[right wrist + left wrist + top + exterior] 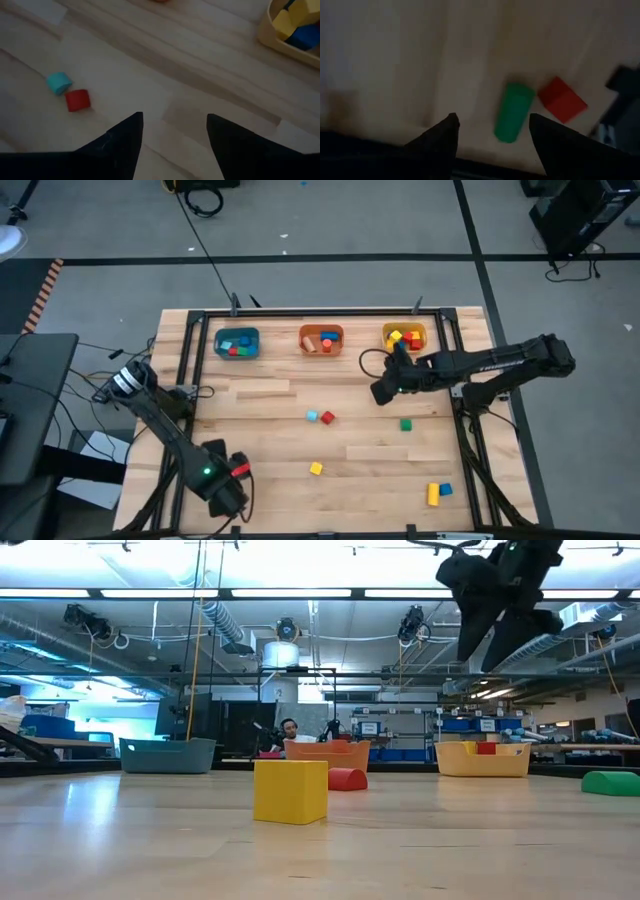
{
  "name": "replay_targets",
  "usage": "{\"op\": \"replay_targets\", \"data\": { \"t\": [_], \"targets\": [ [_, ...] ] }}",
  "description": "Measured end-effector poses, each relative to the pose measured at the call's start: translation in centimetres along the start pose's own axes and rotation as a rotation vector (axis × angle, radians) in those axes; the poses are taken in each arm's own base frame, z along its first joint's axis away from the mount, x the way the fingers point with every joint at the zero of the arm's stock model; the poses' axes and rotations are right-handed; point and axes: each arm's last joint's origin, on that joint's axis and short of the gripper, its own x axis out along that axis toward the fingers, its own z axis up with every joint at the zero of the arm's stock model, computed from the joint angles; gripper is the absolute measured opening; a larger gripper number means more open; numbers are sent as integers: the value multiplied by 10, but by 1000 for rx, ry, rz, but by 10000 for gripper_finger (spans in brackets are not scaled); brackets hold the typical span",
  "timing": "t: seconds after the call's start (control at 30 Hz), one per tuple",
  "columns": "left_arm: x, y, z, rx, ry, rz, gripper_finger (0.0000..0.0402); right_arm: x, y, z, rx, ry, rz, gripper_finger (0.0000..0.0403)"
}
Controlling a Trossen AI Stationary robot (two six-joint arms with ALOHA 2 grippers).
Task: Sort blocks by size
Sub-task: Put the green cylindrical block into the orange bin
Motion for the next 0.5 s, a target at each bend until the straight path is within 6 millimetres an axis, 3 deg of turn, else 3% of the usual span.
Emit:
{"op": "replay_targets", "data": {
  "t": [0.13, 0.5],
  "targets": [
    [17, -5, -4, 16, 31, -83, 249, -3, 4, -7, 16, 5, 16, 233],
    [52, -3, -23, 65, 77, -110, 248, -5, 6, -12, 89, -10, 21, 229]
  ]
}}
